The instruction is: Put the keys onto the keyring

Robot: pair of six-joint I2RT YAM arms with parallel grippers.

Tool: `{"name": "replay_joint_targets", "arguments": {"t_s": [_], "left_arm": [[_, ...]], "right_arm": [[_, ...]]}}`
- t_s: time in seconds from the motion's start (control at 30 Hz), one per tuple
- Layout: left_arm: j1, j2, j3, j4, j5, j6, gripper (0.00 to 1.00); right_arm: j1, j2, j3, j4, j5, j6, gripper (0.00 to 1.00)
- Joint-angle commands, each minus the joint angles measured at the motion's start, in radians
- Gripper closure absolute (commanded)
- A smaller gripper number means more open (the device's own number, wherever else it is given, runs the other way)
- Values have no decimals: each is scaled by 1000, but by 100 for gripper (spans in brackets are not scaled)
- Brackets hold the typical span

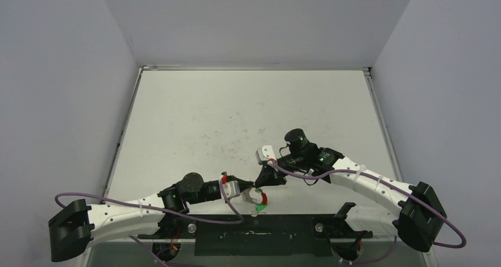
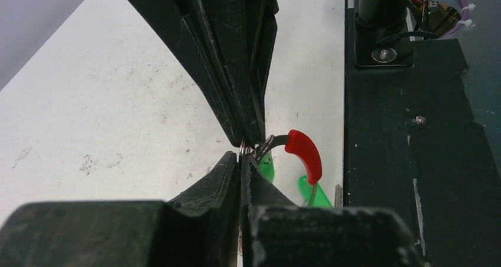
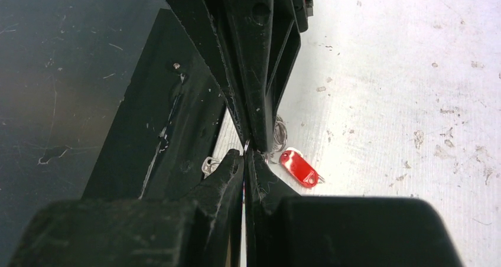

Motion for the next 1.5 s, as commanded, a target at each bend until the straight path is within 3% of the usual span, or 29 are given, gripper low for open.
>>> {"name": "replay_joint_targets", "arguments": {"t_s": [0.0, 0.23, 0.37, 0.5, 0.67, 0.8, 1.1, 1.23, 1.47], "left_arm": [[-4, -16, 55, 49, 2, -2, 100], [-4, -99, 89, -93, -76, -60, 100], [-4, -125, 156, -276, -114, -78, 100], [-4, -100, 248, -462, -133, -89, 100], [-4, -29, 374, -672, -158, -100, 100], [-4, 21, 437, -738, -168, -107, 100], [-4, 33, 421, -683, -134, -106, 100], [-4, 19, 407, -672, -131, -108, 100], [-4, 7, 391, -657, -123, -115, 100]], "right_arm": [[2, -29, 21, 59, -1, -6, 100], [2, -85, 8, 68, 106, 10, 72], [2, -136, -9, 98, 186, 40, 61], [5, -157, -19, 138, 211, 74, 57], [32, -135, -5, 150, 229, 84, 59], [81, -92, 15, 119, 266, 51, 62], [147, -13, 29, 127, 316, 34, 72], [148, 0, 39, 135, 316, 41, 88], [159, 29, 39, 183, 320, 82, 88]]}}
